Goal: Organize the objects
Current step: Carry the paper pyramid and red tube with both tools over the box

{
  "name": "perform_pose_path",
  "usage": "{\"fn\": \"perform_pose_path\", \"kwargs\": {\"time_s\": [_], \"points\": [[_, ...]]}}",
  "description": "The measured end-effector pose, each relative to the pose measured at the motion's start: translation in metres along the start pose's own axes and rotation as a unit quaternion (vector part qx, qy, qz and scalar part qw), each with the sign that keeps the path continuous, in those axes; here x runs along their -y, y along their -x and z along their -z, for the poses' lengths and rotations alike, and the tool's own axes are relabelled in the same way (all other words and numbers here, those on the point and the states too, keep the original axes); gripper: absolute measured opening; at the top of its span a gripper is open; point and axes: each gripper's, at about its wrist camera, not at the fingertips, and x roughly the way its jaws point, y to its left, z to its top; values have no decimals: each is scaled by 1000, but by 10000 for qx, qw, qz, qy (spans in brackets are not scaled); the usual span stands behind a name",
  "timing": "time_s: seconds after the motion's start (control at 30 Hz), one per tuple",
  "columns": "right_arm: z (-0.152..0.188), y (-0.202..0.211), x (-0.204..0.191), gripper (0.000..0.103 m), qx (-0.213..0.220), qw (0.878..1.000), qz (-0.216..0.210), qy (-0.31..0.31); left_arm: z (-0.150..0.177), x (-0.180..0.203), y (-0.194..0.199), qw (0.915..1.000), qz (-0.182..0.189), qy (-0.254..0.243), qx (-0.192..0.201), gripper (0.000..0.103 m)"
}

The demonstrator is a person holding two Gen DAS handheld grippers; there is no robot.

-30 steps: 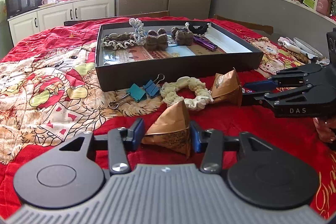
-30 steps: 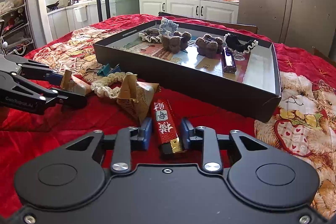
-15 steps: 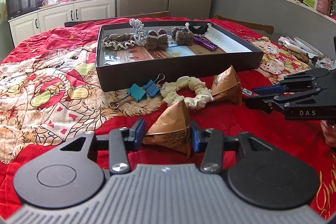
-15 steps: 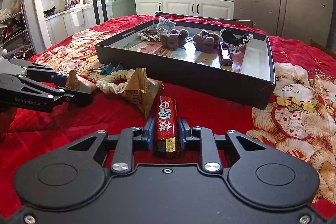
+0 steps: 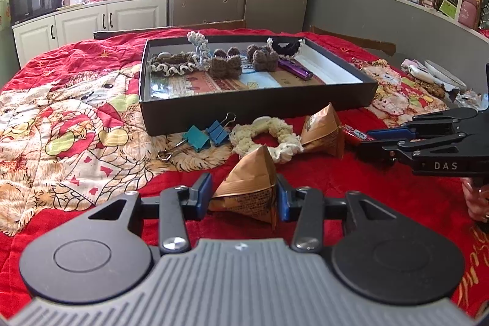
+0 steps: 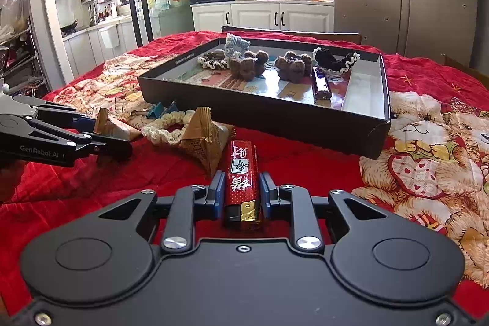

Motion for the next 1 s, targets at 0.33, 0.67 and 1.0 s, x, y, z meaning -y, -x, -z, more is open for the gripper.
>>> {"fn": "perform_pose_path", "kwargs": {"time_s": [0.33, 0.67, 1.0], "points": [[-20, 16, 3, 23, 355, 9992, 83, -135, -28, -3, 17, 9995, -15, 50, 314, 46], [-67, -2, -1, 23, 464, 9985, 257, 97, -72, -12, -6, 9985, -332, -17, 439, 46], [-92, -50, 8, 23, 418, 9980, 460, -98, -101, -27, -48, 9970, -601, 212, 433, 46]]}}
